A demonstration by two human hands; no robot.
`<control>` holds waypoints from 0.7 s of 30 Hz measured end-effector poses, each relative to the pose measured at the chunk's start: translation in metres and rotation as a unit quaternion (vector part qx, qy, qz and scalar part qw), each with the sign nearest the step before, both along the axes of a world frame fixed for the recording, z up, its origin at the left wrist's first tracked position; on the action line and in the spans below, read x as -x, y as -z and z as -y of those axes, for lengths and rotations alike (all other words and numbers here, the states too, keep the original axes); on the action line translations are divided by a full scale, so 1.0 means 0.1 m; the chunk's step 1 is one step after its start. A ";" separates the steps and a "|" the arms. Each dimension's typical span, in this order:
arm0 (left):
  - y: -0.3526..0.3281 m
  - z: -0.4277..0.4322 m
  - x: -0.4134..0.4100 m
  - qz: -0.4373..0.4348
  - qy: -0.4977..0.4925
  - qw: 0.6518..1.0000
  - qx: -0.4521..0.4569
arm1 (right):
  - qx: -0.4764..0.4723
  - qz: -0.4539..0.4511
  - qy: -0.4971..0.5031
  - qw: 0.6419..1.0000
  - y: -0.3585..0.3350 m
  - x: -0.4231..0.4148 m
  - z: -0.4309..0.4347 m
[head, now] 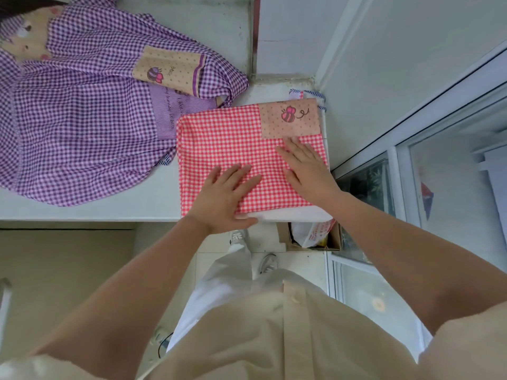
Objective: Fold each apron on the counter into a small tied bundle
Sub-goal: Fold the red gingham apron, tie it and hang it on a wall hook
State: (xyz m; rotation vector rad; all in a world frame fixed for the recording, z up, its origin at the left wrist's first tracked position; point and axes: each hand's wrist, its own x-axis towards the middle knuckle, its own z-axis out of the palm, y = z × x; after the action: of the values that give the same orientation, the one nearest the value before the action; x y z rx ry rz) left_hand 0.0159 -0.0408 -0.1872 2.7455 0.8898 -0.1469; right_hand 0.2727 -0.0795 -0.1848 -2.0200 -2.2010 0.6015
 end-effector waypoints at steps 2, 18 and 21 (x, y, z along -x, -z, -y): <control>0.05 0.02 -0.02 -0.038 -0.031 0.998 0.025 | 0.023 -0.048 -0.026 0.998 -0.04 -0.04 0.08; -0.51 -0.16 -0.09 0.045 -0.270 0.949 0.158 | 0.039 -0.263 0.191 0.945 -0.25 -0.33 0.35; -0.58 -0.34 -0.11 0.052 -0.302 0.932 0.195 | 0.073 -0.320 0.241 0.913 -0.23 -0.38 0.22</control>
State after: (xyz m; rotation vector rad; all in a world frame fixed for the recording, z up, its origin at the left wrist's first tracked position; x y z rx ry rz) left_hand 0.0266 -0.0072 -0.1291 1.9977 1.4445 -0.0520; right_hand 0.3105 -0.1014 -0.1617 -1.9341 -1.2637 1.1669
